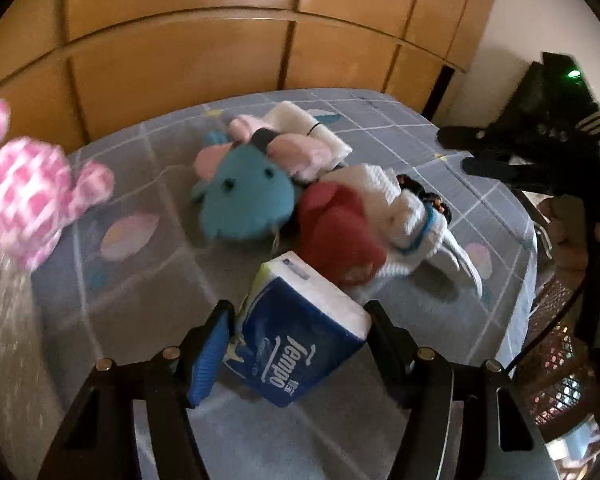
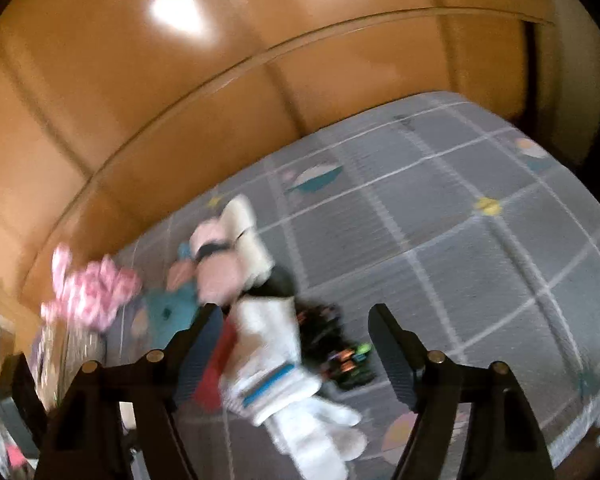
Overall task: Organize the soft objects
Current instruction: 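Grasp the blue Tempo tissue pack with the left tool while the right tool grasps the white socks, then carry the Tempo tissue pack into the gold tray and open the left tool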
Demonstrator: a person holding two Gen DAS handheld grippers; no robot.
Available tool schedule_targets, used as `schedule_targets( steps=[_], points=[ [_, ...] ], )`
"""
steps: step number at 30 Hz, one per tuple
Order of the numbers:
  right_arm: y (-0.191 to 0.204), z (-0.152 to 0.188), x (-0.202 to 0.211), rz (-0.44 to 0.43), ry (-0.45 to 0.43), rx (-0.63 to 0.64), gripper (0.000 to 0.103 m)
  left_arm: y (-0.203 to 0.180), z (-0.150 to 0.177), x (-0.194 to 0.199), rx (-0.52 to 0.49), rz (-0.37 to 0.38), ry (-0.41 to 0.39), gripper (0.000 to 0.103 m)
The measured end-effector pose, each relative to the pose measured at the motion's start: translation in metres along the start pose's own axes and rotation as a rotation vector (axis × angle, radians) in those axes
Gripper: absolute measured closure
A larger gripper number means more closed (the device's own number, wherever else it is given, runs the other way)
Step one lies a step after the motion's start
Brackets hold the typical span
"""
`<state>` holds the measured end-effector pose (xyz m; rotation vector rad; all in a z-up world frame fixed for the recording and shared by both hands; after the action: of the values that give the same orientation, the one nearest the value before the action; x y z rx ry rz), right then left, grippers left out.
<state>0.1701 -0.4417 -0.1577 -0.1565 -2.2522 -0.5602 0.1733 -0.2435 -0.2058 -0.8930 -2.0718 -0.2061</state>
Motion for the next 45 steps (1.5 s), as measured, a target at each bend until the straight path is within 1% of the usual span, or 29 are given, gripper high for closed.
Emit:
schedule_targets(
  steps=[1, 2, 3, 5, 7, 9, 10, 11, 12, 13, 14, 17, 18, 21, 22, 23, 26, 29, 33, 37, 40, 45],
  points=[
    [0.006, 0.004, -0.004, -0.009, 0.021, 0.021, 0.031, 0.001, 0.005, 0.004, 0.012, -0.006, -0.002, 0.037],
    [0.013, 0.01, -0.009, -0.024, 0.062, 0.052, 0.031, 0.003, 0.01, 0.008, 0.02, -0.013, -0.001, 0.037],
    [0.018, 0.016, -0.014, -0.031, 0.093, 0.074, 0.031, 0.006, 0.017, 0.013, 0.022, -0.042, 0.003, 0.037],
    [0.028, 0.028, -0.025, -0.031, 0.159, 0.132, 0.031, 0.009, 0.025, 0.019, 0.032, -0.067, 0.002, 0.037],
    [0.029, 0.04, -0.035, -0.004, 0.221, 0.167, 0.031, 0.013, 0.032, 0.024, 0.055, -0.077, 0.009, 0.037],
    [0.031, 0.049, -0.042, 0.033, 0.261, 0.212, 0.032, 0.015, 0.037, 0.025, 0.059, -0.099, 0.017, 0.037],
    [0.03, 0.052, -0.045, 0.049, 0.275, 0.224, 0.039, 0.016, 0.039, 0.024, 0.059, -0.107, 0.019, 0.037],
    [0.026, 0.056, -0.049, 0.096, 0.288, 0.245, 0.045, 0.016, 0.039, 0.023, 0.056, -0.112, 0.02, 0.037],
    [0.024, 0.057, -0.05, 0.122, 0.293, 0.253, 0.054, 0.015, 0.039, 0.021, 0.051, -0.121, 0.02, 0.037],
    [0.021, 0.057, -0.052, 0.141, 0.298, 0.255, 0.056, 0.014, 0.038, 0.019, 0.047, -0.129, 0.022, 0.037],
    [0.02, 0.057, -0.052, 0.132, 0.297, 0.252, 0.058, 0.013, 0.038, 0.015, 0.043, -0.135, 0.025, 0.037],
    [0.02, 0.059, -0.057, 0.135, 0.314, 0.268, 0.059, 0.01, 0.037, 0.002, 0.031, -0.147, 0.047, 0.037],
    [0.018, 0.059, -0.058, 0.137, 0.318, 0.263, 0.059, 0.01, 0.039, -0.003, 0.041, -0.144, 0.064, 0.037],
    [0.015, 0.058, -0.058, 0.124, 0.32, 0.236, 0.059, 0.012, 0.039, -0.006, 0.058, -0.151, 0.053, 0.044],
    [0.015, 0.058, -0.058, 0.122, 0.322, 0.234, 0.059, 0.012, 0.038, -0.004, 0.065, -0.153, 0.049, 0.048],
    [0.014, 0.058, -0.058, 0.122, 0.323, 0.233, 0.059, 0.011, 0.037, 0.001, 0.076, -0.151, 0.04, 0.052],
    [0.012, 0.057, -0.06, 0.111, 0.328, 0.208, 0.059, 0.01, 0.029, 0.012, 0.078, -0.149, 0.024, 0.058],
    [0.008, 0.054, -0.059, 0.104, 0.326, 0.183, 0.059, 0.014, 0.012, 0.027, 0.104, -0.128, 0.001, 0.064],
    [0.007, 0.052, -0.061, 0.118, 0.322, 0.21, 0.059, 0.026, -0.018, 0.049, 0.134, -0.121, -0.053, 0.065],
    [0.009, 0.053, -0.062, 0.132, 0.316, 0.239, 0.059, 0.041, -0.039, 0.073, 0.164, -0.122, -0.107, 0.065],
    [0.012, 0.055, -0.061, 0.137, 0.313, 0.249, 0.059, 0.06, -0.057, 0.092, 0.21, -0.126, -0.155, 0.065],
    [0.014, 0.056, -0.061, 0.143, 0.31, 0.263, 0.059, 0.102, -0.079, 0.121, 0.259, -0.18, -0.21, 0.065]
  ],
)
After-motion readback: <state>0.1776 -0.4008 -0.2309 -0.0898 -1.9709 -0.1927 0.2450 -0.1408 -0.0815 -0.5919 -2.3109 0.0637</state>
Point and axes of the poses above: each gripper's, at about its wrist camera, not at the fingertips, and x roughly against the way its jaws point, y to its left, z to its underside, the point moved 7 cm from there along -x, roughly the way its jaws point, and after that the axes turned 3 degrees about -y, right-handed, at the moved point
